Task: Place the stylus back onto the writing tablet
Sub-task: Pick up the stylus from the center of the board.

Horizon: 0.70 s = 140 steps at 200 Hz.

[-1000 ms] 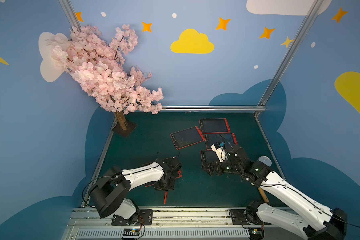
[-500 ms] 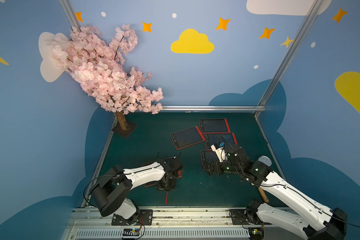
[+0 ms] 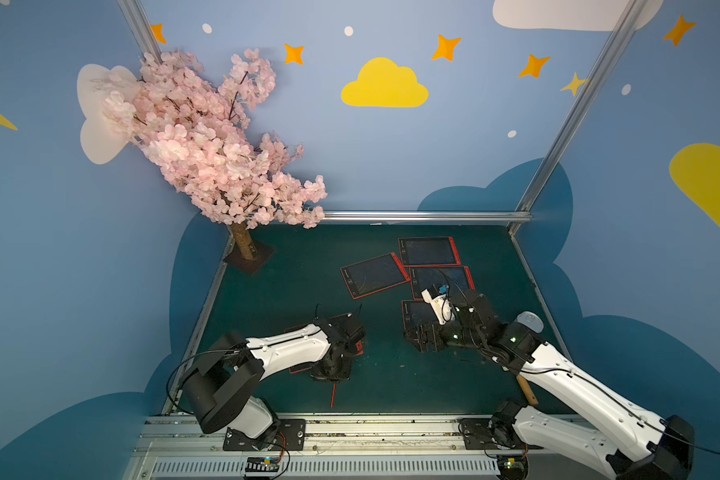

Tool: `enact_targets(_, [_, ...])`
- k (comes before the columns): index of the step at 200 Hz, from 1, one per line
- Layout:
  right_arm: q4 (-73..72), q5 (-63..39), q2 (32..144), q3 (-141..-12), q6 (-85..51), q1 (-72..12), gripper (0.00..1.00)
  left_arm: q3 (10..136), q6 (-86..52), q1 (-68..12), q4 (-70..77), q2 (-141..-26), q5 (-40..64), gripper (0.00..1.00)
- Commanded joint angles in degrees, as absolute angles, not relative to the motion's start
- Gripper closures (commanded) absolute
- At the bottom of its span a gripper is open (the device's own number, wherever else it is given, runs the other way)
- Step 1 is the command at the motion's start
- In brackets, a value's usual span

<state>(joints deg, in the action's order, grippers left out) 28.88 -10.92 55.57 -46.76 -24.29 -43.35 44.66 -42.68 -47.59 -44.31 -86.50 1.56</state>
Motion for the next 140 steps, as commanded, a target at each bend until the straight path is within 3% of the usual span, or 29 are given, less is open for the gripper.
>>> enact_targets(1, [28.4,-7.8,55.2,-47.3,-26.6,-43.7,0.03,44.2,-42.4,-48.3,-41.7,-85.1,5.5,0.97])
enact_targets(59, [26.1,-9.7,54.9,-47.0,-28.6,-43.8,0.09,43.1,-43.2,-42.5,-34.3,-73.7,12.6,0.97])
enact_targets(140, [19.5,-10.5,65.6,-49.9,-35.5,-52.0,0.35,32.3,-46.9,-28.2,-5.3,-65.0,26.9,0.97])
